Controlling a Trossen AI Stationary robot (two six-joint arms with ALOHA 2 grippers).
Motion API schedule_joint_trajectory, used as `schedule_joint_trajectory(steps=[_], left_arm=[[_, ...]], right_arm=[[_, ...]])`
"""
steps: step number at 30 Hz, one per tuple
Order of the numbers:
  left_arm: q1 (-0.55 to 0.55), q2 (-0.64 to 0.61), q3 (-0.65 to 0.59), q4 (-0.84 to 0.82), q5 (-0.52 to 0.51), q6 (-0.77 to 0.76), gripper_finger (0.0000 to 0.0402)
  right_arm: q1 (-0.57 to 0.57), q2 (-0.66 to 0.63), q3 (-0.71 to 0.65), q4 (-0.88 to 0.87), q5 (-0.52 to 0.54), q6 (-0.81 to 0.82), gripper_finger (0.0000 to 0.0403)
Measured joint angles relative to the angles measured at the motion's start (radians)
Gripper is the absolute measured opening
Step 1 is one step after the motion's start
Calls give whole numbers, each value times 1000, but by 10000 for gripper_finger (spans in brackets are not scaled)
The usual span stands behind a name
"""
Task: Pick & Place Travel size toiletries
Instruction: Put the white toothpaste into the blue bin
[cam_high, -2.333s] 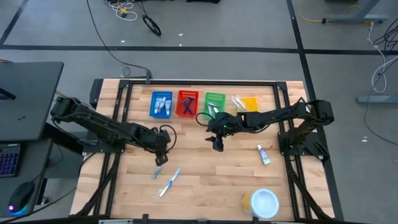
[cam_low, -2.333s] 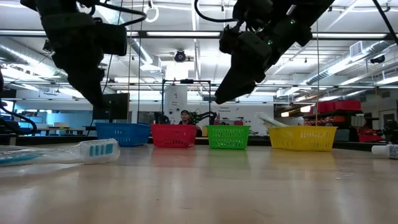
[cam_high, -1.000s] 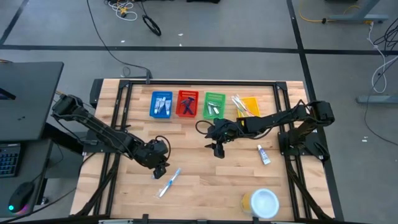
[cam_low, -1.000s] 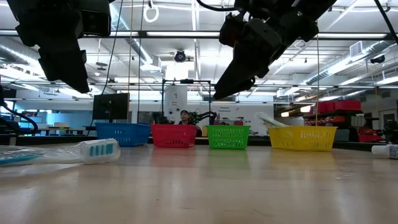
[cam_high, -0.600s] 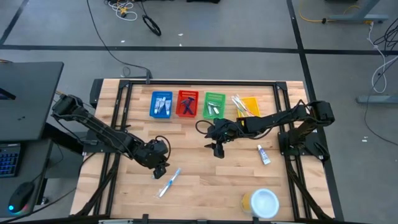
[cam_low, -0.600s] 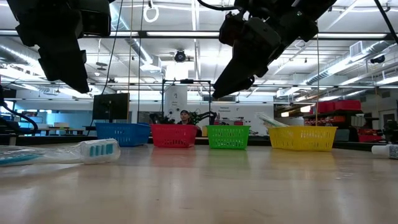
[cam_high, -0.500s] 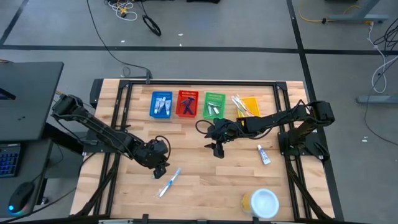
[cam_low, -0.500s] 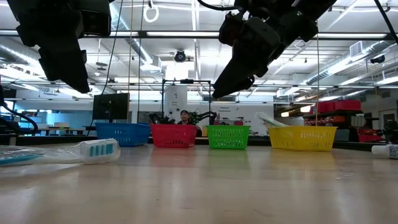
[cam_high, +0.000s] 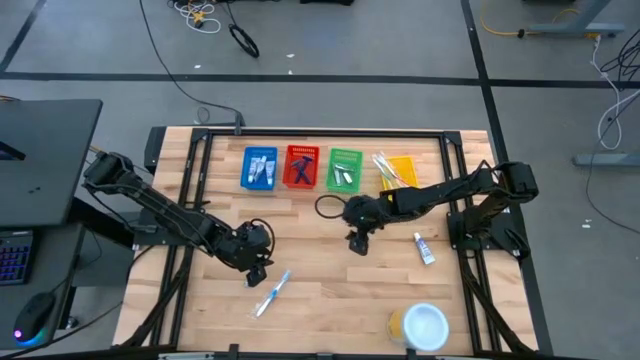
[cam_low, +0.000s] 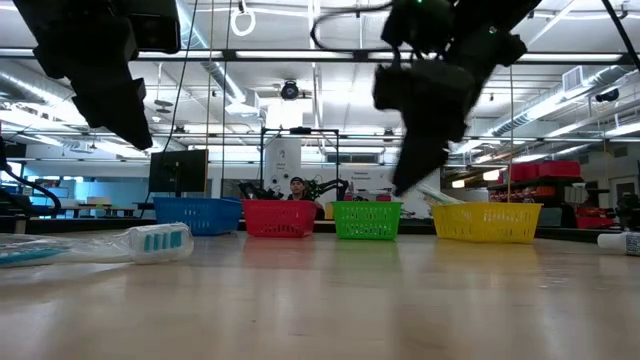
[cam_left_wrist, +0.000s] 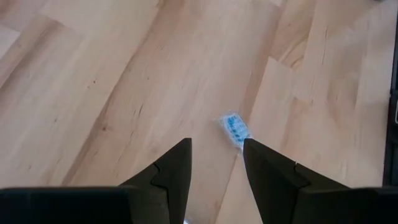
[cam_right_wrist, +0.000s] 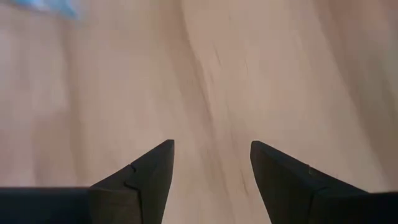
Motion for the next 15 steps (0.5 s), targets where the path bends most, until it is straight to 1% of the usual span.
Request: schedule_joint_trajectory(steps=[3, 5, 7, 9, 12, 15], left_arm=[[0, 0, 0, -2, 0, 14, 153], [0, 0, 0, -5, 0, 18, 153], [0, 1, 0, -4, 0, 25, 153], [0, 1, 0, -4, 0, 26, 153], [0, 1, 0, -3, -13, 39, 153], [3, 1, 0, -3, -50, 88, 153]], right_arm=[[-4, -18, 0, -206, 0, 109, 222], [-9, -37, 11, -378, -2, 199, 222], [-14, -58, 33, -552, -38, 313, 222], [-16, -77, 36, -682, -87, 411, 222], [-6, -90, 15, -834, -98, 510, 222], [0, -93, -23, -909, -102, 573, 222]])
